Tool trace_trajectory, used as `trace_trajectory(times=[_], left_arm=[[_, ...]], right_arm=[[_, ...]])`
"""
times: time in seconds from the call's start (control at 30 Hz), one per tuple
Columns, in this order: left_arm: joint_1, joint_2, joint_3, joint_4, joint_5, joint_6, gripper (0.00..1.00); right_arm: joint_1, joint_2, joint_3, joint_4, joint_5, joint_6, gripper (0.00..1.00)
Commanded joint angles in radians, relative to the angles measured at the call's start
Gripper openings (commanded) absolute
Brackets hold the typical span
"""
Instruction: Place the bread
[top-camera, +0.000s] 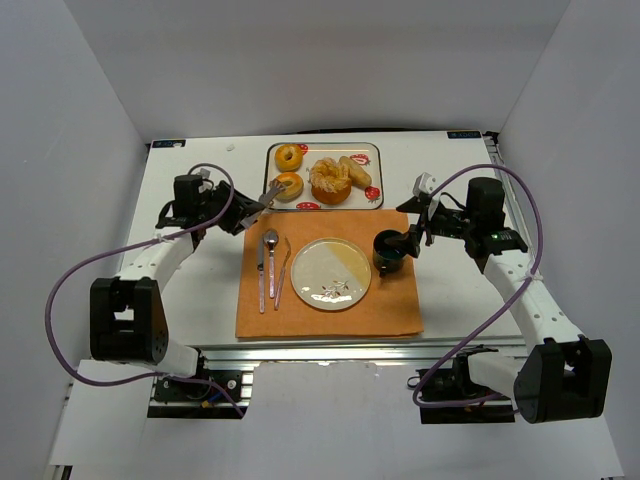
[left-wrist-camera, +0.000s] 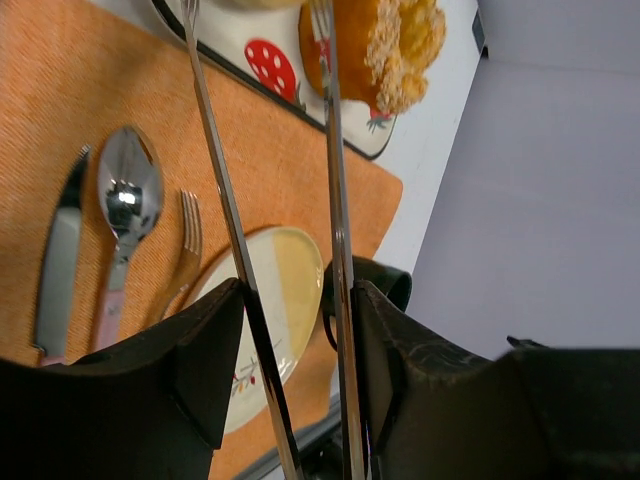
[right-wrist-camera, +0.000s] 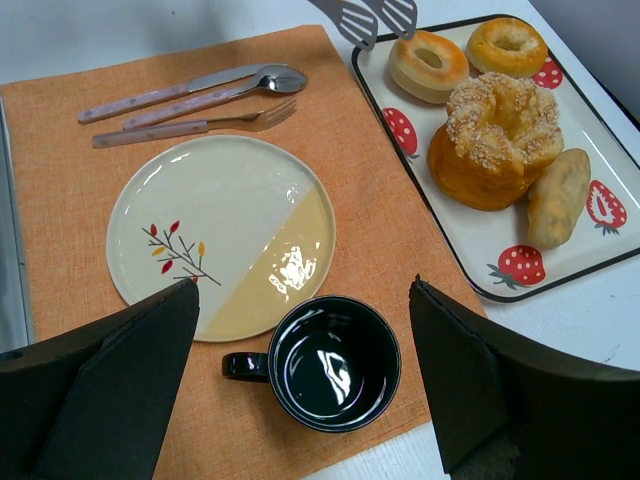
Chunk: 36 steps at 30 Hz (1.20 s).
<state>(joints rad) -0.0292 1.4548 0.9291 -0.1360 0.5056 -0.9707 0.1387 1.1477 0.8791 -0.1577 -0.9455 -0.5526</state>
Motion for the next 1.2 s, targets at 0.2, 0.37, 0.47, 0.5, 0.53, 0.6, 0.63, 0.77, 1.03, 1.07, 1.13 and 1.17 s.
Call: trace_trajectory(times=[0.2,0.37,0.47,0.5,0.53,0.6,0.63,0.77,1.03,1.07,1.13,1.17], left_arm=[[-0.06,0.013,0.076,-0.059,-0.036,0.0,0.57],[-0.06,0.033,0.096,-0.085,-0.064,0.004,0.57],[-0.061,0.055,0.08,-0.015,-0.061,-0.034,0.56],[-0.061,0.062,0.076,-0.001,-0.059,-0.043,0.56],[-0.061,0.078,0.071,0.012,-0.055,-0.051,0.56],[-0.063,0.093,0.065,0.053,-0.05,-0.071,0.55],[-0.063,0.104,0.06,0.068,-0.042,-0.077,0.55],[-0.063,0.13,0.06,0.102,-0.032,-0.091,0.52],[-0.061,0.131,0.036,0.128,-0.006,-0.1,0.2],[-0.061,0.11,0.027,0.13,0.005,-0.099,0.18],[-0.063,0.081,0.022,0.125,0.017,-0.074,0.13],[-0.064,0.059,0.024,0.098,0.027,-0.054,0.1]], right_arm=[[-0.007,-0.025,-0.014,0.04,-0.015,0.005,0.89],[-0.01,-0.031,-0.02,0.04,-0.015,0.005,0.89],[-0.01,-0.026,-0.022,0.043,-0.018,0.003,0.9],[-0.01,-0.028,-0.022,0.043,-0.019,0.002,0.89],[-0.011,-0.025,-0.022,0.041,-0.019,0.003,0.89],[-0.011,-0.025,-0.022,0.041,-0.021,0.002,0.89],[-0.01,-0.026,-0.022,0.038,-0.021,0.002,0.89],[-0.013,-0.028,-0.023,0.034,-0.019,-0.006,0.89],[-0.016,-0.036,-0.022,0.018,-0.019,-0.018,0.89],[-0.016,-0.034,-0.02,0.014,-0.019,-0.02,0.89],[-0.016,-0.039,-0.017,0.006,-0.021,-0.024,0.89],[-0.017,-0.042,-0.017,0.004,-0.021,-0.026,0.89]])
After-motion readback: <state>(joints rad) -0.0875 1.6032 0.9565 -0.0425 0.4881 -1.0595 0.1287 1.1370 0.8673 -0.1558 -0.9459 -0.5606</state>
